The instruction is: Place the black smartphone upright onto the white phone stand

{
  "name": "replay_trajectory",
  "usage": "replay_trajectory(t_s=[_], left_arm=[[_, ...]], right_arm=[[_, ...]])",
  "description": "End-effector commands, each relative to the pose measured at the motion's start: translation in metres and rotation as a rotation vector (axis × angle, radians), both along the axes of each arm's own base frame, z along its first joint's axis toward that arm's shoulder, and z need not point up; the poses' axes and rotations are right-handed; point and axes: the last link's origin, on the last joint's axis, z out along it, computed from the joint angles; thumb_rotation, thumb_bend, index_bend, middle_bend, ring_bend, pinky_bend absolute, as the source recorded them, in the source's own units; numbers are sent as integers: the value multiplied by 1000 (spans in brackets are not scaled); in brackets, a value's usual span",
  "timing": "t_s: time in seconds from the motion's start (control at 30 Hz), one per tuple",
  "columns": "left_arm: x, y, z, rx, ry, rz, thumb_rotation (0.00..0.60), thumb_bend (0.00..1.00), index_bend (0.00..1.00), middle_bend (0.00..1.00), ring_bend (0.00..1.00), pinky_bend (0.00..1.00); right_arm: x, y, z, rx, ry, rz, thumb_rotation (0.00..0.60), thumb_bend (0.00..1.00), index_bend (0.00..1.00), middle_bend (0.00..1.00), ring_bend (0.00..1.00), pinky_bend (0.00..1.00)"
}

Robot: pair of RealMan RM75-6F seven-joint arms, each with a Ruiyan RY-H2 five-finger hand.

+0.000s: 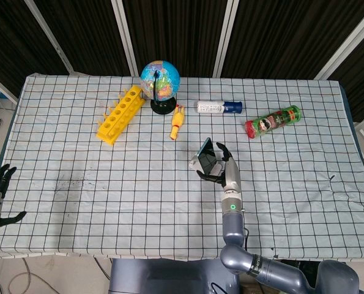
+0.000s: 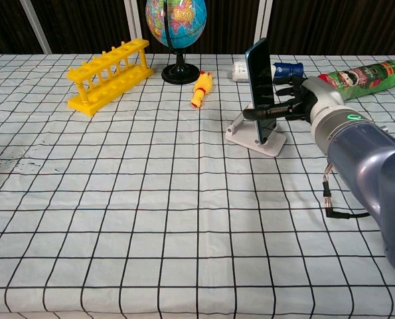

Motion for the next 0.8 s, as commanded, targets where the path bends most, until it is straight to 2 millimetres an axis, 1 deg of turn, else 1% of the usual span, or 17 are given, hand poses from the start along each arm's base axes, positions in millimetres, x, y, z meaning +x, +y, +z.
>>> replay_trajectory(t_s=[0.03, 0.1, 0.23, 0.43, 0.53, 0.63, 0.8], left_arm=[[0, 0, 0, 0, 0, 0, 600, 14, 0, 0, 0, 0], [0, 0, 0, 1, 0, -1, 600, 14, 0, 0, 0, 0], [0, 0, 0, 2, 2, -1, 600, 15, 0, 0, 0, 0], [0, 0, 0, 3, 6, -3, 600, 15, 0, 0, 0, 0], [0, -1, 0, 4, 10, -5, 600, 15, 0, 0, 0, 0], [0, -1, 0, 9, 15, -6, 600, 14, 0, 0, 0, 0], [0, -1, 0, 22, 36, -21, 600, 14, 0, 0, 0, 0]], right_arm=[[0, 0, 1, 3, -2, 7, 600, 98, 27, 69, 32, 164], [0, 0, 2, 6, -4, 12, 600, 86, 1, 50, 17, 160], [0, 2, 6, 11, 8, 23, 600, 77, 0, 11, 0, 160], [-9, 10, 18, 15, 62, 57, 600, 74, 0, 0, 0, 158], [-22, 17, 31, 17, 107, 73, 600, 75, 0, 0, 0, 158], [-39, 26, 49, 18, 152, 81, 600, 75, 0, 0, 0, 158], [-73, 46, 85, 18, 247, 95, 600, 75, 0, 0, 0, 158]])
